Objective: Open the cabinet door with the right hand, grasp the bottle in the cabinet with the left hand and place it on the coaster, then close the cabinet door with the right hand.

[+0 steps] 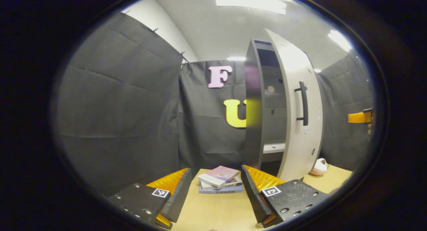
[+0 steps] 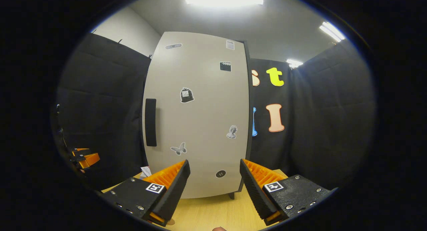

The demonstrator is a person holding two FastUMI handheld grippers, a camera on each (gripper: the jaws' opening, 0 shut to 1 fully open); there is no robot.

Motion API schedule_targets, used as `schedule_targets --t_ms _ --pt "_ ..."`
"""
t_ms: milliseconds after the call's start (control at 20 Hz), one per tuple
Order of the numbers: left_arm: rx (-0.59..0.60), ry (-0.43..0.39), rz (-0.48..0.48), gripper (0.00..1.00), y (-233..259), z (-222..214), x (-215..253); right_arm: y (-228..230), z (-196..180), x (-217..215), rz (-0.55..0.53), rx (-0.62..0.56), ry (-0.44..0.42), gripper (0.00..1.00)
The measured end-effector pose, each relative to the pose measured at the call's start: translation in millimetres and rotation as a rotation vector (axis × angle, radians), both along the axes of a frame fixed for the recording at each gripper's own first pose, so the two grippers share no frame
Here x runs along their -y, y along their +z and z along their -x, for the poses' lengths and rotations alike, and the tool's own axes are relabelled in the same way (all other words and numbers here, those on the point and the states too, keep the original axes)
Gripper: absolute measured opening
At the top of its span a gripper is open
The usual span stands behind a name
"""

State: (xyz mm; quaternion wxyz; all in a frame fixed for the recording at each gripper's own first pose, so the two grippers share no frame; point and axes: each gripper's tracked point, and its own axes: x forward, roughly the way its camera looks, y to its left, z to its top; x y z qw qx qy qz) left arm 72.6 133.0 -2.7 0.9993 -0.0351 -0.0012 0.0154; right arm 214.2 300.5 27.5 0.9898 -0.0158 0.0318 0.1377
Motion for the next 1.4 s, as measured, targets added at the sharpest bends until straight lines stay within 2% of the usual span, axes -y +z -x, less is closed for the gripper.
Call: schedule_targets --t_ms 150,200,250,600,650,700,950,1000,1050,1100,1250,1300,1400 --pt "0.012 -0.018 -0.014 0.84 11.8 2.0 32.0 1.9 -0.7 22.4 -0.013 0.007 -0.001 0.93" --pt "0.016 -0.023 -0.016 0.89 15.6 2.5 41.8 1.1 -1.7 29.4 -0.02 0.006 -0.001 0.93" --pt "0.018 -0.029 -0.018 0.84 22.8 4.7 54.7 1.9 -2.1 36.2 -0.026 0.005 -0.001 0.93" --pt "0.03 -0.039 -0.056 0.84 38.3 13.1 106.9 -3.6 -8.7 84.5 -0.051 -0.007 -0.009 0.93" --pt "0.032 -0.042 -0.057 0.89 40.8 13.1 114.2 -3.7 -9.5 90.6 -0.056 -0.009 -0.012 0.93" --pt "0.033 -0.046 -0.058 0.89 43.5 12.6 121.7 -5.5 -10.1 98.4 -0.06 -0.01 -0.017 0.93" --pt "0.043 -0.052 -0.068 0.89 53.1 11.9 146.6 -9.9 -14.0 128.6 -0.058 -0.015 -0.032 0.93" --pt "0.048 -0.051 -0.069 0.84 55.3 11.4 151.6 -11.1 -14.7 133.9 -0.06 -0.015 -0.034 0.93" --pt "0.051 -0.053 -0.069 0.89 57.3 11.5 155.8 -11.5 -15.1 138.7 -0.064 -0.016 -0.037 0.93" --pt "0.053 -0.057 -0.07 0.84 59.0 11.4 160.8 -11.3 -15.4 142.6 -0.068 -0.016 -0.039 0.93" --pt "0.058 -0.067 -0.082 0.84 61.5 13.0 171.4 -8.6 -15.3 151.8 -0.079 -0.011 -0.044 0.93" --pt "0.06 -0.07 -0.085 0.89 62.9 13.3 175.1 -7.5 -15.6 154.5 -0.08 -0.006 -0.047 0.93" --pt "0.069 -0.072 -0.091 0.89 66.2 14.8 176.0 -5.5 -14.9 158.5 -0.08 0.002 -0.051 0.93"
